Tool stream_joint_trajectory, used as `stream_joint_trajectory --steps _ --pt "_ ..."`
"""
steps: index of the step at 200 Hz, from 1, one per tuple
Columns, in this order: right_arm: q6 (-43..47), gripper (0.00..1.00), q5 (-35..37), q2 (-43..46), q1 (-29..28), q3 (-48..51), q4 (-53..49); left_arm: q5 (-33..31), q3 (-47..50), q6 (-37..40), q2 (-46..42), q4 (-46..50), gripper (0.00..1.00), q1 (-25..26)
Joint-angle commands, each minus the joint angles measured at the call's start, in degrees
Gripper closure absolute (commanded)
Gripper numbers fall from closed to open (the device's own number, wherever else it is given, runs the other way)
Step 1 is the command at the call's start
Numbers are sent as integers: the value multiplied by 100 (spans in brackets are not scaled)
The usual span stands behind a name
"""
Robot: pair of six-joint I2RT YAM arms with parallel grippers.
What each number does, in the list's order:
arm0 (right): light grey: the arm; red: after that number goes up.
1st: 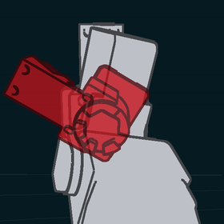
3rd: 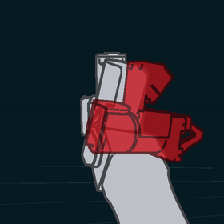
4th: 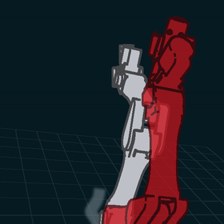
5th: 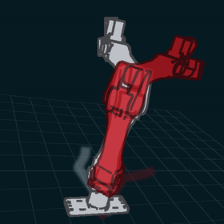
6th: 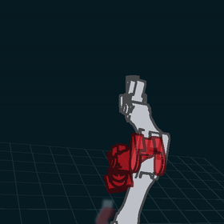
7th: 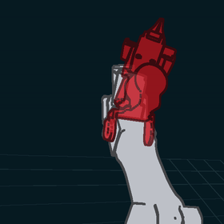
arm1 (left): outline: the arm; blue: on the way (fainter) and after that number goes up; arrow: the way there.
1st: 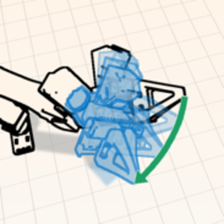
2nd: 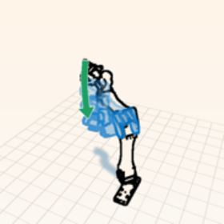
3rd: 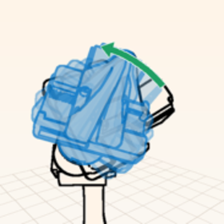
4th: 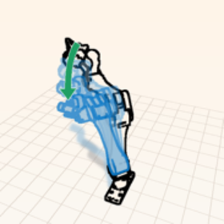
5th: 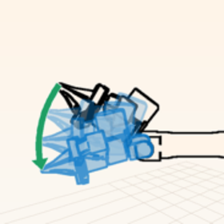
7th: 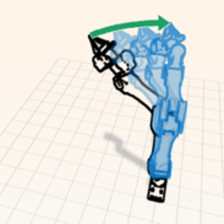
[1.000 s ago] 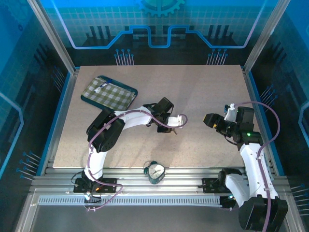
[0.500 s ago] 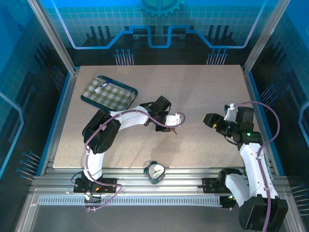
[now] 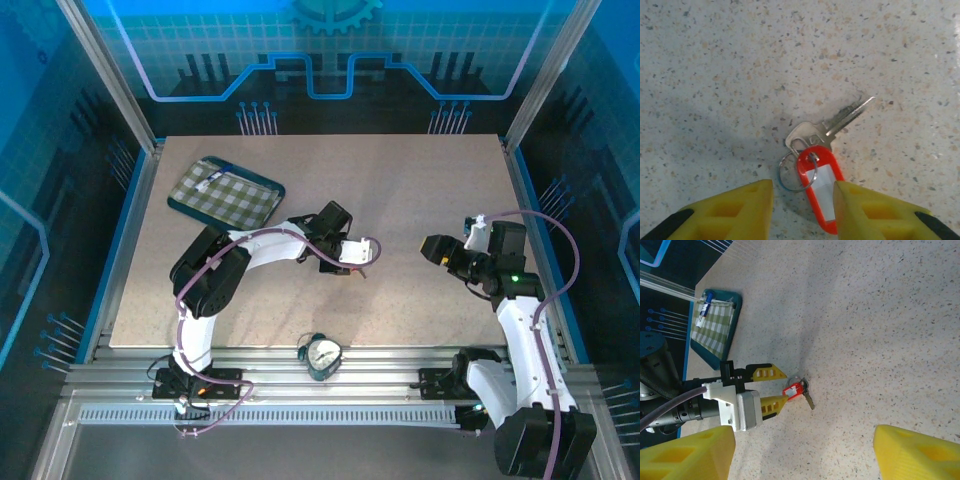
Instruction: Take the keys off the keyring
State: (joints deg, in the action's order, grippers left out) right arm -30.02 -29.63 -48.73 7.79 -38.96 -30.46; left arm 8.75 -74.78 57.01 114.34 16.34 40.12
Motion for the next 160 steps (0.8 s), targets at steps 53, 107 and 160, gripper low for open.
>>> stream_joint_trajectory --steps 53,107,160 --pt "-48 26 -131 74 -23 73 -44 34 87 522 166 -16 61 44" --pt "-57 26 -131 82 -23 99 -30 57 -25 618 267 175 60 83" --pt "-28 26 -100 144 -16 125 -92 2 -145 552 416 168 63 119"
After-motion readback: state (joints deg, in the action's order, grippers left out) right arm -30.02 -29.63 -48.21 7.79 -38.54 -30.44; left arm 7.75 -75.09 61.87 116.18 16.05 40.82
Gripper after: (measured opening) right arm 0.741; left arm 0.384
